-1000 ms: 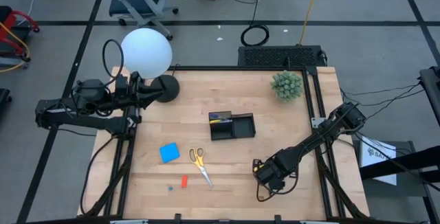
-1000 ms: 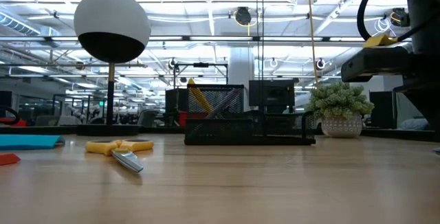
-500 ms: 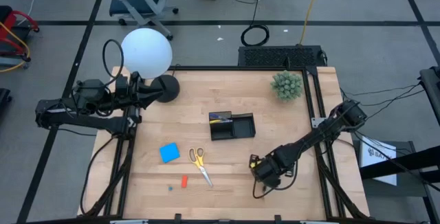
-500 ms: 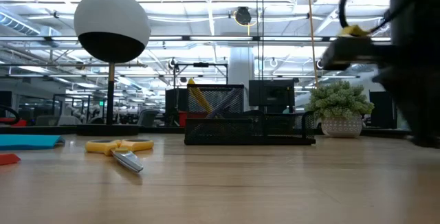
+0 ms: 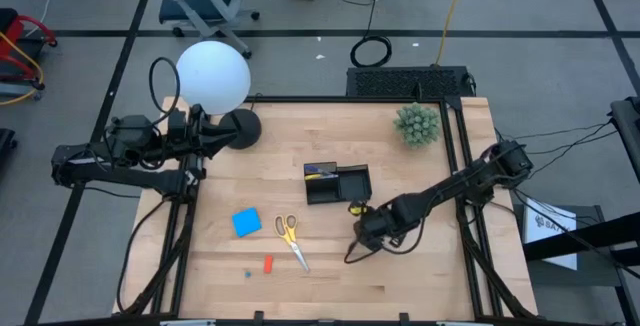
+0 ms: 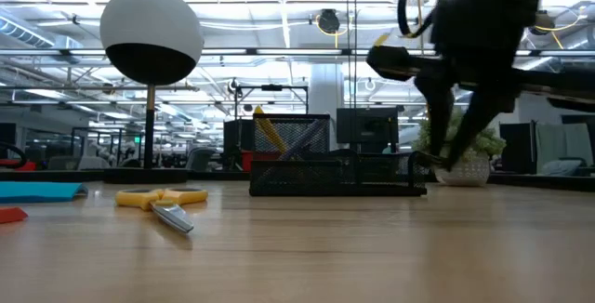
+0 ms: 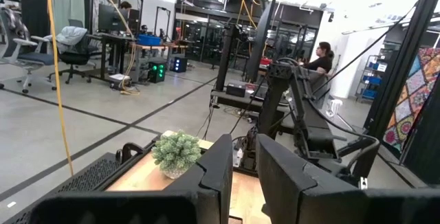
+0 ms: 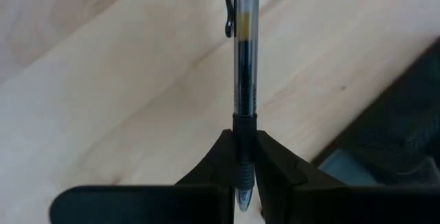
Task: Pick and place office supplies into organizer
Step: Put the black pen into the top left compartment of the black desk organizer
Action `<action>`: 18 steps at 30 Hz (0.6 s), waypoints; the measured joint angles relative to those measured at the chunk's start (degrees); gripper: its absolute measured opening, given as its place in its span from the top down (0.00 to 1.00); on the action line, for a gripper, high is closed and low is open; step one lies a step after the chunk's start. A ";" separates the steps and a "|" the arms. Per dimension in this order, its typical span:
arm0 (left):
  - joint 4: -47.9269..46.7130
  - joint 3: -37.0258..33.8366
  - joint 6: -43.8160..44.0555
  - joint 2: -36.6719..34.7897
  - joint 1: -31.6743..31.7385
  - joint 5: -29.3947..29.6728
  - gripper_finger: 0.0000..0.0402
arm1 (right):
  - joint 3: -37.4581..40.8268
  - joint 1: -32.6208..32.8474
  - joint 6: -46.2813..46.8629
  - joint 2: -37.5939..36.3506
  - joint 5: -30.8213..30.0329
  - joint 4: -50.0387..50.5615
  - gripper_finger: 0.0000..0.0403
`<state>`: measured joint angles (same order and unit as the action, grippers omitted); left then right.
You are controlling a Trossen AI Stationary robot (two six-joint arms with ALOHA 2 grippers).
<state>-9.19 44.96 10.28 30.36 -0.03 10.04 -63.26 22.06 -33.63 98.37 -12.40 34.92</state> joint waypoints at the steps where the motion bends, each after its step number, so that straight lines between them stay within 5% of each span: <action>1: 0.00 -0.01 -0.02 0.01 0.00 0.00 0.82 | 0.00 -0.29 0.86 0.00 0.00 -1.00 0.94; 18: 0.00 -0.01 -0.02 0.01 0.00 0.00 0.82 | -0.04 -3.14 15.40 -0.09 -15.86 -21.74 0.94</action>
<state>-9.19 44.95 10.26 30.37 -0.03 10.04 -63.31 18.92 -18.23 98.28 -28.26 13.17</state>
